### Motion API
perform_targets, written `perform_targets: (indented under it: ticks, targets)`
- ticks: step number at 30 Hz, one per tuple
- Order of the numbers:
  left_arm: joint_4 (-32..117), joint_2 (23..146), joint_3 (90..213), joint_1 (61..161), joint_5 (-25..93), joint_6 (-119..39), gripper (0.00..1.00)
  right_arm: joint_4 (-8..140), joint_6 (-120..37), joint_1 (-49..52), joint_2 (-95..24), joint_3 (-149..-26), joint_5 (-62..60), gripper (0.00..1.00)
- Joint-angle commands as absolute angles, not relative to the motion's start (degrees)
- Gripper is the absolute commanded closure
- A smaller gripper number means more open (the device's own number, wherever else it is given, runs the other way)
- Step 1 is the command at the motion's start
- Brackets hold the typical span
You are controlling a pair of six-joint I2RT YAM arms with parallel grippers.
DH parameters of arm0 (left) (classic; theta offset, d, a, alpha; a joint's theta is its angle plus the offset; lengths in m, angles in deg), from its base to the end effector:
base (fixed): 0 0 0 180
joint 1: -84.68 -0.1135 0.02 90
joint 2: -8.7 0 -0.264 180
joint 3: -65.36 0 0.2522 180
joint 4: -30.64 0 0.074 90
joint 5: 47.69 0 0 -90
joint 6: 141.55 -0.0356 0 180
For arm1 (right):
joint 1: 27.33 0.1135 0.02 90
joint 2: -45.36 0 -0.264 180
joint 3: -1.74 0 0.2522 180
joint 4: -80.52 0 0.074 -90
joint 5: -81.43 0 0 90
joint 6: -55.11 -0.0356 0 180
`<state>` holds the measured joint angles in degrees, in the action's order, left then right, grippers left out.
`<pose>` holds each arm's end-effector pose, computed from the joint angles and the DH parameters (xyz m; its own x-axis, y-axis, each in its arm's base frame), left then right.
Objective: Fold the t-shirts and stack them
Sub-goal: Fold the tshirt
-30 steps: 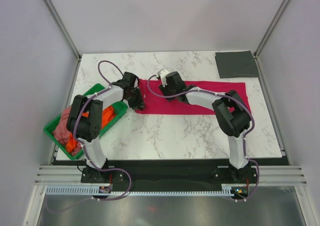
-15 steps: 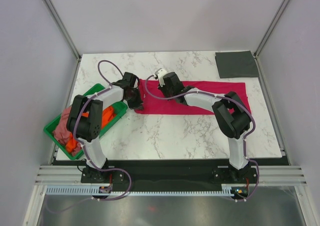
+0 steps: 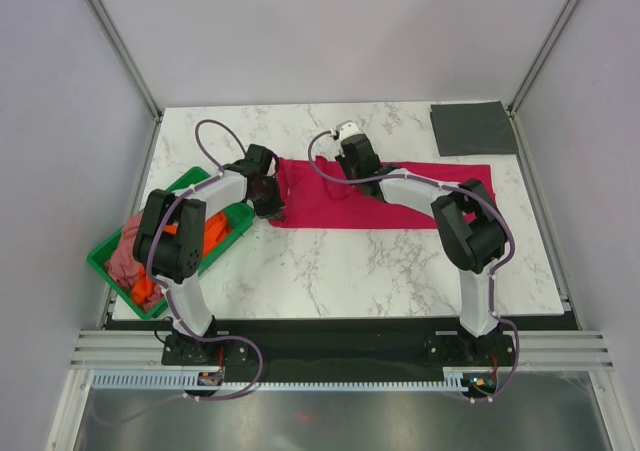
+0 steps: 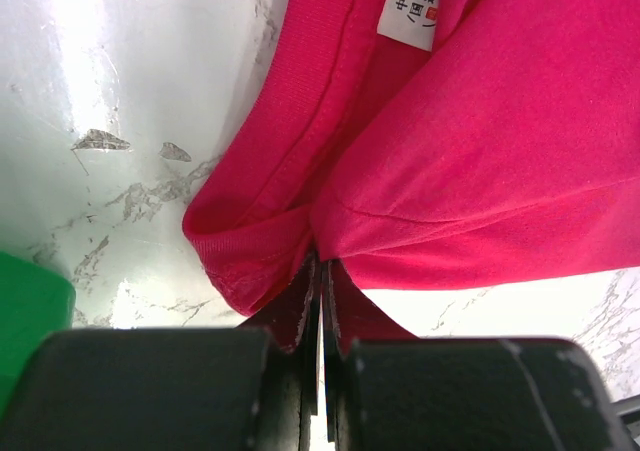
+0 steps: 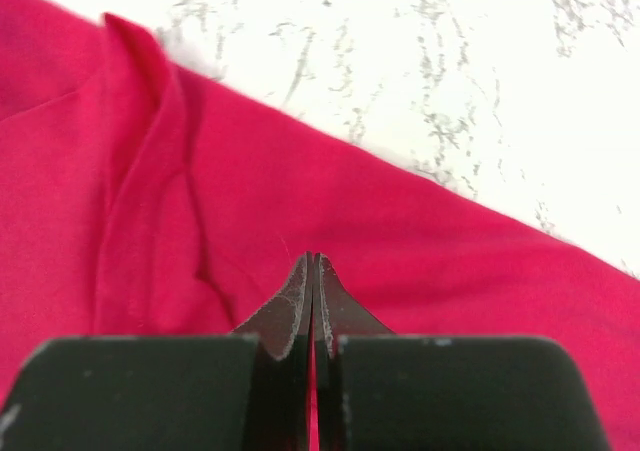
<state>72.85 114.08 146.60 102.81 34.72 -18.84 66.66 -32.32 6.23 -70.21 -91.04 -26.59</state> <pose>0.3445 -0.1177 0.1648 -0.9264 -0.2603 -0.2722 -0.1685 0.9328 -0.3186 0.3836 0.2412 0.1896 -0.4826 -0.3713 -0.7932 -0.3409 0.9139 -0.2204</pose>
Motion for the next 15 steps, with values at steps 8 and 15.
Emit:
perform_targets:
  ticks: [8, 15]
  targets:
    - [74.19, 114.08, 148.03, 102.69, 38.18, -21.23, 0.98, 67.2, -39.46, 4.13, -67.85, -89.98, -28.78, 1.0]
    - [74.46, 114.26, 148.11, 102.69, 38.45, -21.05, 0.98, 62.2, -42.88, 2.81, -66.88, -92.0, -29.05, 0.84]
